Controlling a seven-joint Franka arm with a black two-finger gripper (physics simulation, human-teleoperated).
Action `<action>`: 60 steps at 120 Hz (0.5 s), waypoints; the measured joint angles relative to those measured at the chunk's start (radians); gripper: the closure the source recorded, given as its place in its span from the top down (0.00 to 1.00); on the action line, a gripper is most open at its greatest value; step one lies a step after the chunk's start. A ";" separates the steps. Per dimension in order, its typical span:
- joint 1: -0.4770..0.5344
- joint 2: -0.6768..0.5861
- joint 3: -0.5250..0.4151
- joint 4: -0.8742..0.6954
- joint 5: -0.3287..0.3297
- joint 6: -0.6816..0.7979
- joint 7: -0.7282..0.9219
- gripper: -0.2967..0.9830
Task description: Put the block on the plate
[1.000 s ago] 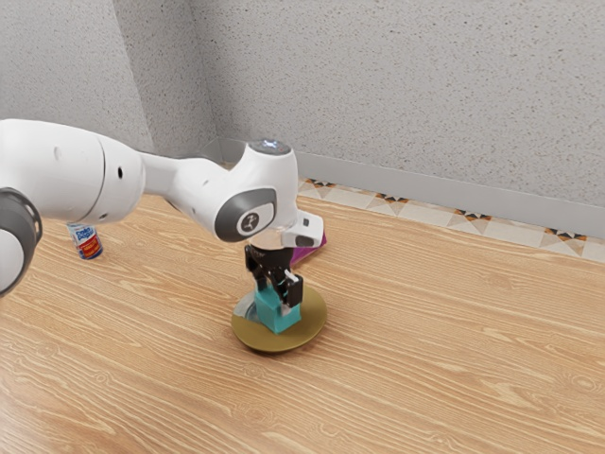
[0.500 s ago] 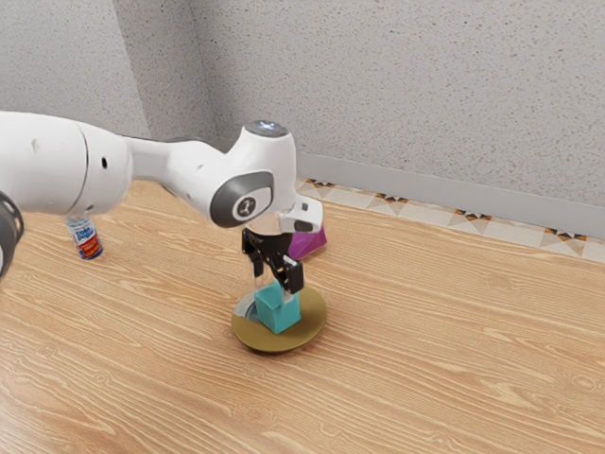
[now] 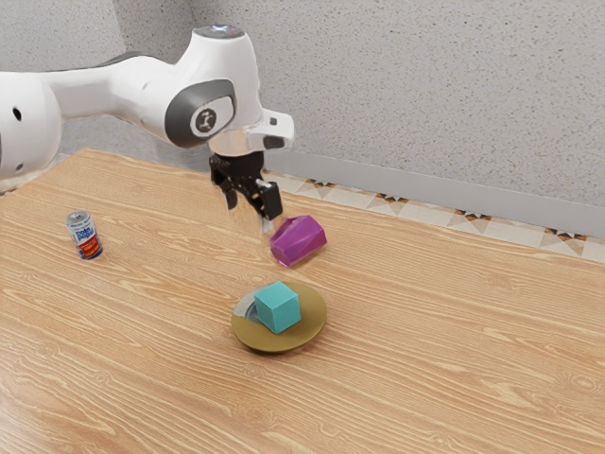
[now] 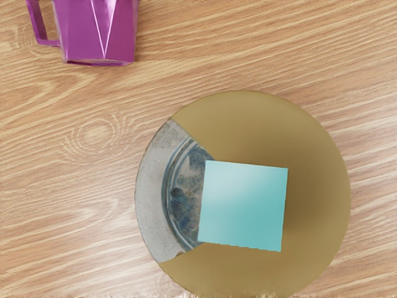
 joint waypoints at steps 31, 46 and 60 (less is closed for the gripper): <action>-0.005 -0.022 0.087 0.140 -0.014 -0.159 0.008 0.77; 0.006 -0.041 0.174 0.181 -0.023 -0.231 0.010 0.77; 0.070 -0.076 0.226 0.213 -0.017 -0.291 0.012 0.77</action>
